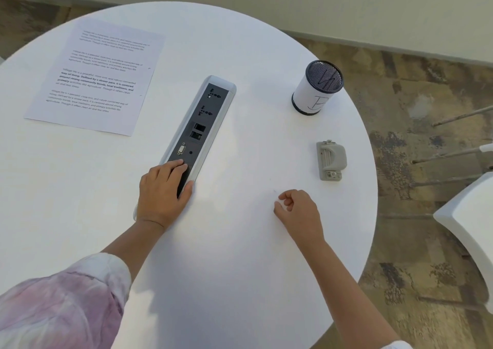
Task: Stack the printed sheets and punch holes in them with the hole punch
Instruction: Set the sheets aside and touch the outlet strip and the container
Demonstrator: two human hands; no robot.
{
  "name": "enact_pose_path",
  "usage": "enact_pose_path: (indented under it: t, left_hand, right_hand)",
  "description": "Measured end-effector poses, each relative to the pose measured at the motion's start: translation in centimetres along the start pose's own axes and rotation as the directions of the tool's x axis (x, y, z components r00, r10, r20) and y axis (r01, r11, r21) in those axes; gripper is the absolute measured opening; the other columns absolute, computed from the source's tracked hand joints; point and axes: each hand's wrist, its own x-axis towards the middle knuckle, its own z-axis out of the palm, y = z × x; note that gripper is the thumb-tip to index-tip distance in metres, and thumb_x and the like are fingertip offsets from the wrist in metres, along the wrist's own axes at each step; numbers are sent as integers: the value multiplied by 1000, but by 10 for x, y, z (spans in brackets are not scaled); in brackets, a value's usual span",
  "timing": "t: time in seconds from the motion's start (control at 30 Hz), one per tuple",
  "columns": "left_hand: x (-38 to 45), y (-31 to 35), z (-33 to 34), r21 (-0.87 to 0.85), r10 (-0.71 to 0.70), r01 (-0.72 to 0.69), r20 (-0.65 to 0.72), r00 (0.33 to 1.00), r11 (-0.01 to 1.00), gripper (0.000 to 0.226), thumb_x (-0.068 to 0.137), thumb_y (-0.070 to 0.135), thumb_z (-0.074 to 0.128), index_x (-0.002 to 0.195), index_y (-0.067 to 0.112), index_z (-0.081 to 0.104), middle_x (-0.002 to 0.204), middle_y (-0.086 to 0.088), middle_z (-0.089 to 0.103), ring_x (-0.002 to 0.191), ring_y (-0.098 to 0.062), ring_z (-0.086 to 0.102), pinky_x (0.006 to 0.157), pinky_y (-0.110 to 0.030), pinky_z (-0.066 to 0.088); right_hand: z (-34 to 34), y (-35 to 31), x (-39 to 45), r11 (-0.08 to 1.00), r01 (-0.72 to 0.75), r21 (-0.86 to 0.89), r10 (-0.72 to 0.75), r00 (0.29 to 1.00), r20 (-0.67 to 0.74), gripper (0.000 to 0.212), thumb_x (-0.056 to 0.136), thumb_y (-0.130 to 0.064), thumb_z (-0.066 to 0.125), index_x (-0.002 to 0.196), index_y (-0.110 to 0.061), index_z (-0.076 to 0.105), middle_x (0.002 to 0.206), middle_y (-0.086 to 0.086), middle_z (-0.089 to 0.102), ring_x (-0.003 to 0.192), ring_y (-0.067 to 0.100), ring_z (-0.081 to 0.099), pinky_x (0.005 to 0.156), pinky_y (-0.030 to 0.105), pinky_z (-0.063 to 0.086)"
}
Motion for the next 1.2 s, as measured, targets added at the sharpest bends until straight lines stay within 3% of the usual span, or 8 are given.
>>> enact_pose_path:
  t: [0.3, 0.67, 0.73, 0.8, 0.9, 1.0, 1.1, 1.2]
  left_hand:
    - [0, -1, 1, -7, -10, 10, 11, 1000, 1000, 44, 86, 38, 39, 110, 9, 62, 121, -5, 60, 102, -27, 47, 81, -45, 41]
    - [1, -1, 0, -2, -6, 6, 22, 1000, 1000, 45, 86, 39, 39, 110, 9, 62, 121, -5, 60, 102, -30, 49, 80, -46, 41]
    - [1, -1, 0, -6, -2, 3, 16, 1000, 1000, 45, 86, 39, 39, 110, 9, 62, 121, -6, 60, 101, -30, 49, 80, -45, 41]
    - [0, -2, 0, -4, -1, 1, 4, 1000, 1000, 44, 86, 38, 40, 109, 9, 63, 120, -6, 60, 101, -29, 49, 80, -45, 41]
    - [0, -1, 0, -1, -5, 5, 4, 1000, 1000, 44, 86, 38, 39, 109, 9, 63, 120, -6, 61, 101, -29, 49, 81, -44, 41]
    - [0, -1, 0, 8, -5, 5, 4, 1000, 1000, 44, 86, 38, 40, 109, 9, 63, 120, -5, 61, 100, -29, 50, 80, -43, 41]
    - [0, -2, 1, 15, 1, -1, -1, 1000, 1000, 43, 86, 38, 41, 109, 9, 63, 119, -5, 61, 100, -27, 49, 79, -43, 41]
    - [0, -2, 1, 16, 4, -4, -7, 1000, 1000, 43, 86, 38, 41, 108, 9, 63, 119, -5, 61, 100, -27, 49, 79, -43, 41]
  right_hand:
    - [6, -6, -1, 997, 25, -77, -28, 999, -28, 10, 87, -19, 55, 91, -13, 62, 87, -1, 55, 84, 17, 54, 72, 24, 40]
    - [10, -16, 8, 934, 56, -353, -54, 998, 16, 20, 93, -16, 41, 96, -5, 58, 94, 8, 55, 90, 22, 52, 66, 24, 32]
    - [5, -14, 12, 980, -3, -201, 17, 997, 70, 13, 89, -14, 45, 86, -9, 57, 82, 4, 51, 74, 16, 49, 60, 22, 33]
    - [-7, -13, 20, 981, -148, 124, 126, 977, 171, 18, 87, -11, 49, 69, -13, 51, 66, 1, 46, 54, 8, 42, 49, 14, 32]
    - [-29, -19, 28, 698, -374, 610, 243, 926, 289, 27, 91, -7, 48, 64, -13, 44, 62, 3, 37, 52, 9, 37, 48, 15, 35]
    - [-53, -41, 42, 481, -386, 787, 248, 921, 300, 25, 92, -4, 47, 69, -13, 50, 63, 1, 41, 48, 5, 41, 44, 14, 39]
    - [-82, -66, 66, 558, -237, 795, 217, 967, 135, 27, 91, -5, 48, 65, -14, 50, 62, 1, 42, 53, 8, 41, 47, 15, 40]
    - [-109, -81, 94, 794, -56, 605, 123, 990, -70, 28, 88, -12, 48, 60, -15, 45, 61, 1, 42, 49, 6, 43, 51, 16, 40]
